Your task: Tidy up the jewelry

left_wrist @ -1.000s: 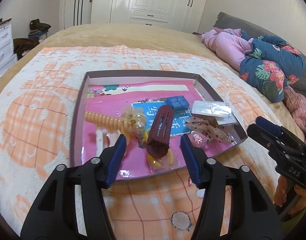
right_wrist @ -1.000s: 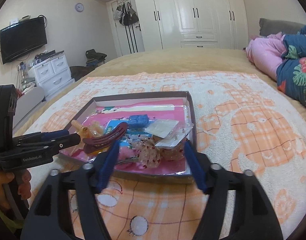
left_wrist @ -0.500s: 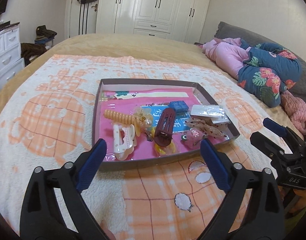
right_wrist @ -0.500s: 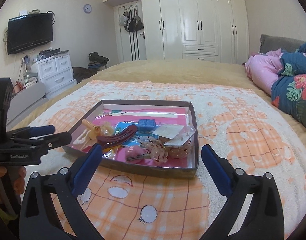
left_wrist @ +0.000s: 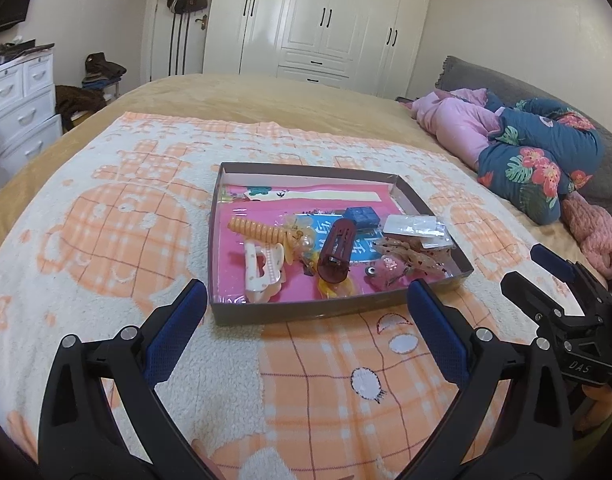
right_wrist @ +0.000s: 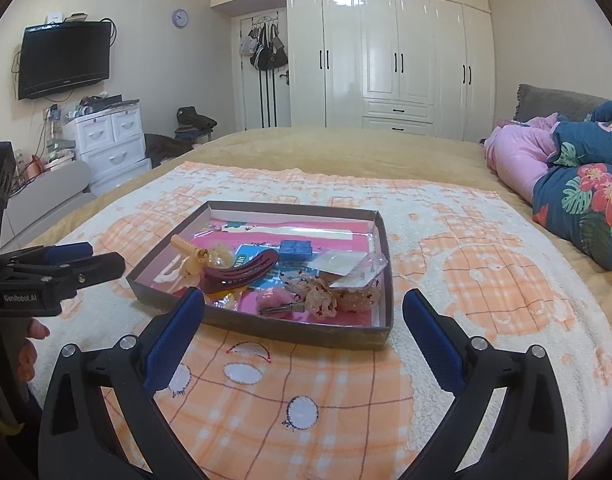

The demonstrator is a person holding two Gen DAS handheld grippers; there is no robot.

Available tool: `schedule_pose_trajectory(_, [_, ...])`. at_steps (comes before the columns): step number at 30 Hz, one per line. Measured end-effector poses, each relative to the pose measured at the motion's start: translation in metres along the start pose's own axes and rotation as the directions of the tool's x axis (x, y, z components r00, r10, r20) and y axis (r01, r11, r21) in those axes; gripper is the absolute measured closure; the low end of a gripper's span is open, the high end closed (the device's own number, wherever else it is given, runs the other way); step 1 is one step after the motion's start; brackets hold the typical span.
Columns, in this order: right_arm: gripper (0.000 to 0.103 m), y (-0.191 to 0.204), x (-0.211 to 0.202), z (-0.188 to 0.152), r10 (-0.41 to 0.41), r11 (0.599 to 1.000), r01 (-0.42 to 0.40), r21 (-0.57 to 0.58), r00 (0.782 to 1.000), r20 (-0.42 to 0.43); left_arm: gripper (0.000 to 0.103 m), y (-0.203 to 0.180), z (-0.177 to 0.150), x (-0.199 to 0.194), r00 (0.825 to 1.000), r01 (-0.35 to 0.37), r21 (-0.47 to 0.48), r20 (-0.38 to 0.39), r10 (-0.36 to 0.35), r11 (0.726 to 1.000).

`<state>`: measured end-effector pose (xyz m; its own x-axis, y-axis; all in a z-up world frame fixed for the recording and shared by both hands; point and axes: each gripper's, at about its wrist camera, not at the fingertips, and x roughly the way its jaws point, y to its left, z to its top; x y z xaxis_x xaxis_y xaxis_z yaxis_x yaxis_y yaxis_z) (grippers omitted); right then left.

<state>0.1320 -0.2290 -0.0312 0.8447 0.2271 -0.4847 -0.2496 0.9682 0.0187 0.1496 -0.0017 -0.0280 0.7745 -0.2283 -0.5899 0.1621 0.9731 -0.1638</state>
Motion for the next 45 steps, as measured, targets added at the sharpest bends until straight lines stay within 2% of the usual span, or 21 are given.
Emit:
schedule_pose_trajectory(12, [0.006, -0.002, -0.021, -0.014, -0.031, 0.999, 0.030, 0.015, 0.999, 0.036, 0.011, -0.006, -0.018, -0.022, 0.994, -0.031, 0.021, 0.105, 0.029, 0.999])
schedule_pose_trajectory(33, [0.006, -0.005, -0.054, -0.044, -0.090, 0.995, 0.085, 0.045, 0.987, 0.136, 0.011, -0.021, -0.044, -0.044, 0.982, -0.078, 0.045, 0.177, 0.069, 0.996])
schedule_pose_trajectory(38, [0.006, -0.006, -0.060, -0.056, -0.107, 0.993, 0.100, 0.055, 0.983, 0.152, 0.011, -0.022, -0.052, -0.050, 0.975, -0.126, 0.033, 0.188, 0.117, 0.992])
schedule_pose_trajectory(45, [0.006, -0.006, -0.061, -0.063, -0.137, 0.989, 0.125, 0.077, 0.976, 0.170, 0.011, -0.020, -0.056, -0.051, 0.973, -0.125, 0.032, 0.197, 0.117, 0.992])
